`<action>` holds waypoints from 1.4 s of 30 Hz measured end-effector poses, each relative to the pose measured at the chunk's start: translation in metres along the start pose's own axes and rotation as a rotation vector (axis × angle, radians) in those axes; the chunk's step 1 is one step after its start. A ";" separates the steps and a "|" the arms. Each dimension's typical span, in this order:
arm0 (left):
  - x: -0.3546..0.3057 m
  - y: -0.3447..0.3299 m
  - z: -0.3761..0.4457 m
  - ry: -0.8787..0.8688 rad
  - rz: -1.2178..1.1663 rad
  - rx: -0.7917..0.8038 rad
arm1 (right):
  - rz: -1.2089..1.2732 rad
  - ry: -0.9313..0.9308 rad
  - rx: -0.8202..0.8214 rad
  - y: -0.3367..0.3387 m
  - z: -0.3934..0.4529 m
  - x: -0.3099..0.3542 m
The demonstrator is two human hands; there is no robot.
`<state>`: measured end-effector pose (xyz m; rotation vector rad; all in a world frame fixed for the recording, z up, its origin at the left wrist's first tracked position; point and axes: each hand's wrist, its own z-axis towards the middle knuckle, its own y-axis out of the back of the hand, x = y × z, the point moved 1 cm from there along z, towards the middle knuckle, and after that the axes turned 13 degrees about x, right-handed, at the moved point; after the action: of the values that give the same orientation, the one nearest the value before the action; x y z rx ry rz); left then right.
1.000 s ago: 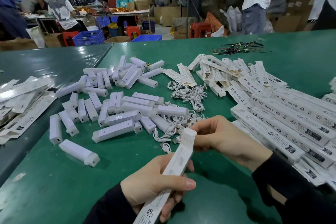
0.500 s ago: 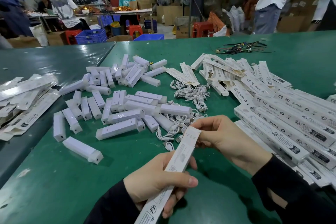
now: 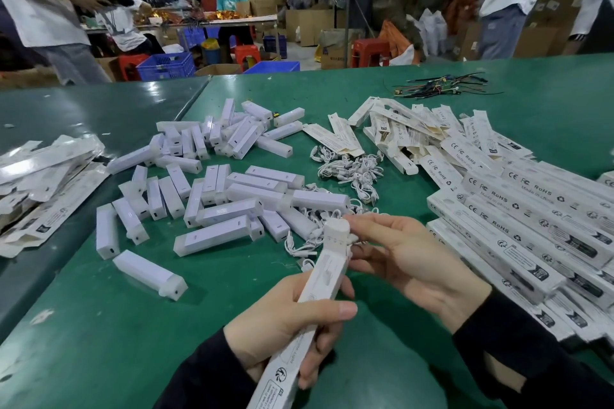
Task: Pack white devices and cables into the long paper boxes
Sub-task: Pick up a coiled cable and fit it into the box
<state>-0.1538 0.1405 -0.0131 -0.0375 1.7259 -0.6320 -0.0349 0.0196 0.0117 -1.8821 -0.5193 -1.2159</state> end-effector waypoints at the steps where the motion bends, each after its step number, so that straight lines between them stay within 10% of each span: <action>1: -0.001 0.001 0.000 -0.015 -0.020 -0.013 | -0.006 0.015 -0.014 0.001 0.000 0.001; 20: 0.006 0.001 0.005 -0.024 0.067 -0.085 | -0.647 0.228 -0.074 0.004 -0.005 0.004; 42: 0.001 0.000 0.005 -0.225 -0.029 -0.026 | -0.529 0.156 0.044 -0.003 -0.005 -0.002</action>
<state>-0.1493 0.1386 -0.0143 -0.1473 1.5180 -0.6028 -0.0410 0.0178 0.0121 -1.6430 -0.9891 -1.6574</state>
